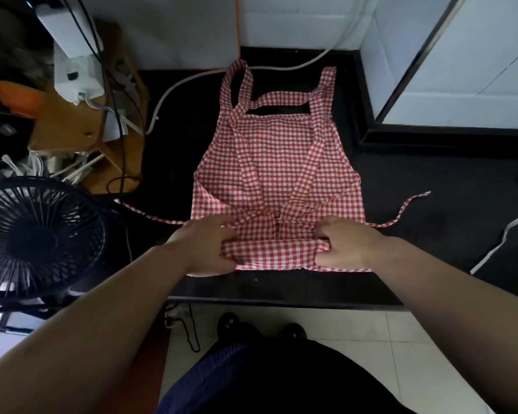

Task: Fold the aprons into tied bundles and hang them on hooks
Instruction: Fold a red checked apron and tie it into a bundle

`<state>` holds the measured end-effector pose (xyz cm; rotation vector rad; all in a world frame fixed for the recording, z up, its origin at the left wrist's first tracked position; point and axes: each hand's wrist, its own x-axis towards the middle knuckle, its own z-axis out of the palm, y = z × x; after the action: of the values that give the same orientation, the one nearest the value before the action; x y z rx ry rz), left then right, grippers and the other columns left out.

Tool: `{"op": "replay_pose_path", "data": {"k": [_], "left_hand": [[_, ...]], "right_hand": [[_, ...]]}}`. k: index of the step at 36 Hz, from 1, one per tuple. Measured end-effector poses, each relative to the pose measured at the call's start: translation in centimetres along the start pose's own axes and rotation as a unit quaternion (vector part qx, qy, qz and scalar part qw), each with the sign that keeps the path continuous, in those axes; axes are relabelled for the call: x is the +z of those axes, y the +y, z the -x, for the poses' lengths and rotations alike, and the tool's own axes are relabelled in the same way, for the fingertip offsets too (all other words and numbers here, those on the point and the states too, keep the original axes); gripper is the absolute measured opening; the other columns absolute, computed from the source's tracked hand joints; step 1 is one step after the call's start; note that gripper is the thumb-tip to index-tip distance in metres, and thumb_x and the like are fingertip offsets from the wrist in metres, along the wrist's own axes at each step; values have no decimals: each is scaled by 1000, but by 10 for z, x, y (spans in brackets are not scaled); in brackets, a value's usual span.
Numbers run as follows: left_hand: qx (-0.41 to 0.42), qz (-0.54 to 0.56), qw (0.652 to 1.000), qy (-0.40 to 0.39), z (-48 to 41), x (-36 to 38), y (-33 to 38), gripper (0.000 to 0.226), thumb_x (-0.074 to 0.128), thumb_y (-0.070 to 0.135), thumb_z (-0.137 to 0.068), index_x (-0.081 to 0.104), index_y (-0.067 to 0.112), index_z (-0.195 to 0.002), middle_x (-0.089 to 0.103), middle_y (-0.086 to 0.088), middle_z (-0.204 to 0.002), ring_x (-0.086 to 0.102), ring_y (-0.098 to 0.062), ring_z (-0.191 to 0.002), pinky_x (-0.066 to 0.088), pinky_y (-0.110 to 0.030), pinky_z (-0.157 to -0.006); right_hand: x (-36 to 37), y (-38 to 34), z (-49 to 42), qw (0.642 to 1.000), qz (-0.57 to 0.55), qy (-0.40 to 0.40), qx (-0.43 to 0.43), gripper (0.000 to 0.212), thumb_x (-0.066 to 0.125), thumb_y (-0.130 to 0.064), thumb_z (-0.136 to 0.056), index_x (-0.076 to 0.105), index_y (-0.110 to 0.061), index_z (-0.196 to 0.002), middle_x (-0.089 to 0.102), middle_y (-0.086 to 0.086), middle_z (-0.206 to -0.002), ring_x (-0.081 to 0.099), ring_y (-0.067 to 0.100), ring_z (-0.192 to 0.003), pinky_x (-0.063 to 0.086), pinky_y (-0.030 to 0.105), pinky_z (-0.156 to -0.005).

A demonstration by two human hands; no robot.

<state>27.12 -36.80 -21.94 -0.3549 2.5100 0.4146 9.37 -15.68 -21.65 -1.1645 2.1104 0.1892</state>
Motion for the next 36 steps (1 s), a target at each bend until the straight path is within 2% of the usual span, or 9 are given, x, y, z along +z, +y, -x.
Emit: {"op": "replay_pose_path", "data": {"k": [5,8,11,14,18,24,28,31,36], "left_hand": [[9,11,1000,-21,2,-2,-12,72,53,58,-81,40,27,-145,20,19,-157,34,-14,-138,43,-35,-103],[-6,47,997,-63,3,-10,-19,81,57,52,-74,33,29,-148,50,13,-140,51,-14,-123,49,-35,-96],[-37,127,989,-58,-1,-25,-25,35,62,31,-87,65,18,-120,66,3,-102,61,-15,-89,51,-30,-78],[-71,236,967,-62,-9,-35,-34,8,65,25,-90,70,20,-95,65,3,-97,60,-13,-88,47,-24,-77],[-93,301,948,-44,-16,-35,-40,40,64,27,-91,59,15,-129,57,3,-127,53,-19,-117,40,-28,-97],[-152,389,907,50,-16,-10,-50,41,68,32,-88,62,16,-125,64,4,-112,62,-15,-101,49,-29,-88],[-206,447,865,98,-16,6,-55,39,65,31,-91,60,15,-126,67,2,-104,65,-15,-90,52,-31,-81],[-227,412,874,120,-18,8,-51,38,61,32,-93,58,16,-128,65,-3,-113,63,-17,-90,50,-29,-78],[-275,304,896,170,-21,12,-39,39,56,32,-95,55,16,-131,60,-10,-125,57,-29,-108,43,-29,-79]], "right_hand": [[-10,6,-6,999,-23,-22,8,23,52,-42,-85,59,-22,-93,62,-5,-90,56,11,-81,49,24,-71],[-16,11,-10,999,-17,-29,14,20,50,-40,-90,54,-23,-79,55,-8,-78,52,8,-73,41,20,-62],[-21,19,-12,998,-36,-15,40,30,49,-48,-92,43,-31,-68,50,-11,-75,48,4,-68,33,18,-57],[-26,28,-13,997,-48,-12,62,34,47,-60,-89,44,-30,-72,50,-12,-78,48,4,-70,33,18,-58],[-27,38,-15,994,-57,-36,91,39,52,-65,-83,46,-28,-95,50,-12,-93,51,7,-84,39,20,-69],[-22,43,-17,990,-73,-4,124,23,49,-38,-95,55,-20,-107,50,-12,-86,53,9,-83,38,19,-66],[-14,48,-18,980,-113,37,156,33,45,-44,-97,55,-19,-116,58,-2,-115,56,17,-101,42,25,-82],[-6,48,-17,965,-175,72,184,31,46,-44,-96,53,-18,-111,59,4,-120,57,19,-102,42,27,-81],[-2,44,-20,948,-198,89,232,54,47,-50,-94,45,-15,-134,53,6,-133,54,26,-116,44,35,-95]]}}
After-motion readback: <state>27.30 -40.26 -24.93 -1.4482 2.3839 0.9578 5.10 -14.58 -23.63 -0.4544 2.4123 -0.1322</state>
